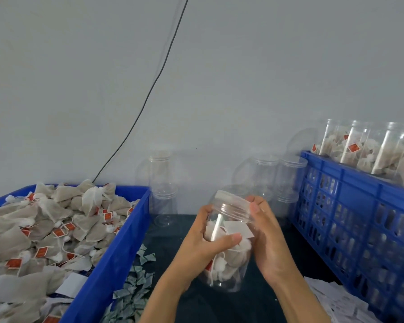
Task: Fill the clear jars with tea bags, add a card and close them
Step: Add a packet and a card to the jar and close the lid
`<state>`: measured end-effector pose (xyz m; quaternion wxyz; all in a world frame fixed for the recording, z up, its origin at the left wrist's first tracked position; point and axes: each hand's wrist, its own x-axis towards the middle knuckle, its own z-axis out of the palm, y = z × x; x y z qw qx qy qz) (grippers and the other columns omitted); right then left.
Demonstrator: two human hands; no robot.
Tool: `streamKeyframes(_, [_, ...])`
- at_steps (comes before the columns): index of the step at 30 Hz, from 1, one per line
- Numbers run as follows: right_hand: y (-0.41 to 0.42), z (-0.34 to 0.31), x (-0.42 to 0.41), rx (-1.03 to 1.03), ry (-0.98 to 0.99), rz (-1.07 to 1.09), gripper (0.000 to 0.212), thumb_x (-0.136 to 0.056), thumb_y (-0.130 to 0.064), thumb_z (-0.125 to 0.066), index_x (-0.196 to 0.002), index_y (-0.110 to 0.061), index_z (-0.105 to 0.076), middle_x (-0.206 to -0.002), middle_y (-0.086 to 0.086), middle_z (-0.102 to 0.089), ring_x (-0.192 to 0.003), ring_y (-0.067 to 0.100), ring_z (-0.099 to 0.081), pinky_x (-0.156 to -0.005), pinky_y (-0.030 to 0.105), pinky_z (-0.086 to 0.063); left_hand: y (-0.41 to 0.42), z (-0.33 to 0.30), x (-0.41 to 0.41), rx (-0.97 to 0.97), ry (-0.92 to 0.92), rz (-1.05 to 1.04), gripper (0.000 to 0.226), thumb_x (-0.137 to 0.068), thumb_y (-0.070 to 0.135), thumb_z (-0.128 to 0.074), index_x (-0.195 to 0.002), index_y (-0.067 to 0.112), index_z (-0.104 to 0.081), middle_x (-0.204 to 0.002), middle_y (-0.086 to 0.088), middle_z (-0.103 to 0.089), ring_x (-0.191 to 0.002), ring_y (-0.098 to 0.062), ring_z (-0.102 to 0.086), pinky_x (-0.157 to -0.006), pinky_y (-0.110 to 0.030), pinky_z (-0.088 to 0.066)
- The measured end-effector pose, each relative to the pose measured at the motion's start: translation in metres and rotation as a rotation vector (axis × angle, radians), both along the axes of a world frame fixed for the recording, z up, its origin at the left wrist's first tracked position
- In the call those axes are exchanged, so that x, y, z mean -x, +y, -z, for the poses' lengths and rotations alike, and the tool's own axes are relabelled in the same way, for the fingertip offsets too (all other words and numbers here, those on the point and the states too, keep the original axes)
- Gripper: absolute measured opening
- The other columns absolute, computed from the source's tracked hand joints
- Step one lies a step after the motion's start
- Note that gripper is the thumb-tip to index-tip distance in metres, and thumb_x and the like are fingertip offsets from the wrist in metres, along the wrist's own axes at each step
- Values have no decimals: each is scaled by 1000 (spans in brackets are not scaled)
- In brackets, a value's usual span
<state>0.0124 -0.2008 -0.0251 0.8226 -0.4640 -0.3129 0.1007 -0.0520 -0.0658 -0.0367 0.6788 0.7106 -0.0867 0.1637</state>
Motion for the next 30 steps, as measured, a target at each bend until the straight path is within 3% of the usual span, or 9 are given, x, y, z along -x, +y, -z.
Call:
streamKeyframes(4, [-13,-6,-2,47,-119,-42,46,-73,-38,-67,-106,-8,-59,-97,16,-63,-83,27,-61,-70,31,-55,-7,-6,3,-72,15,-25,60,-58,54,-80,-111,44,-54,-104,12,-72,-94,-10,-71,-74,-17,-54])
streamKeyframes(7, [-19,-5,-4,112,-161,-58,39,-73,-39,-66,-102,-14,-65,-97,17,-65,-83,28,-62,-71,33,-54,-4,-12,7,-99,69,22,41,-58,53,-79,-96,47,-65,-99,6,-74,-90,-13,-72,-72,-17,-54])
streamKeyframes(11, [-23,-5,-8,165,-216,-64,45,-73,-40,-69,-106,-9,-66,-103,22,-66,-88,32,-63,-77,41,-51,3,-16,12,-89,117,76,35,-58,50,-80,-91,42,-71,-95,1,-76,-87,-15,-73,-71,-17,-53])
streamKeyframes(15, [-26,-5,-9,155,-209,-99,63,-67,-53,-79,-109,-7,-67,-106,24,-67,-93,34,-65,-81,40,-54,4,-15,11,-43,166,144,46,-60,48,-80,-100,28,-74,-104,-7,-74,-95,-24,-71,-79,-27,-55])
streamKeyframes(20, [-28,-6,-7,185,-199,-156,61,-67,-55,-78,-109,-12,-69,-114,19,-67,-98,32,-67,-83,38,-55,5,-10,10,5,250,221,66,-61,46,-77,-116,12,-66,-110,-14,-70,-101,-29,-65,-94,-39,-50])
streamKeyframes(24, [-29,-10,-5,185,-84,-176,51,-80,-44,-63,-119,-10,-60,-119,27,-61,-100,38,-59,-88,50,-45,-5,-11,8,-58,228,9,79,-52,55,-81,-119,20,-58,-106,-3,-73,-96,-22,-71,-87,-35,-55])
streamKeyframes(27, [-27,-16,-2,332,-102,-38,42,-88,-45,-59,-117,-15,-62,-117,17,-65,-103,34,-61,-92,48,-45,-10,-12,7,-322,173,-283,84,-42,68,-79,-114,39,-45,-94,12,-72,-86,-11,-70,-86,-38,-55])
streamKeyframes(30, [-15,-18,4,345,-65,100,53,-67,-50,-73,-111,-20,-64,-108,7,-71,-99,27,-68,-89,41,-53,-13,-11,6,-496,93,-428,81,-42,78,-69,-110,47,-37,-86,21,-70,-80,0,-67,-85,-34,-53])
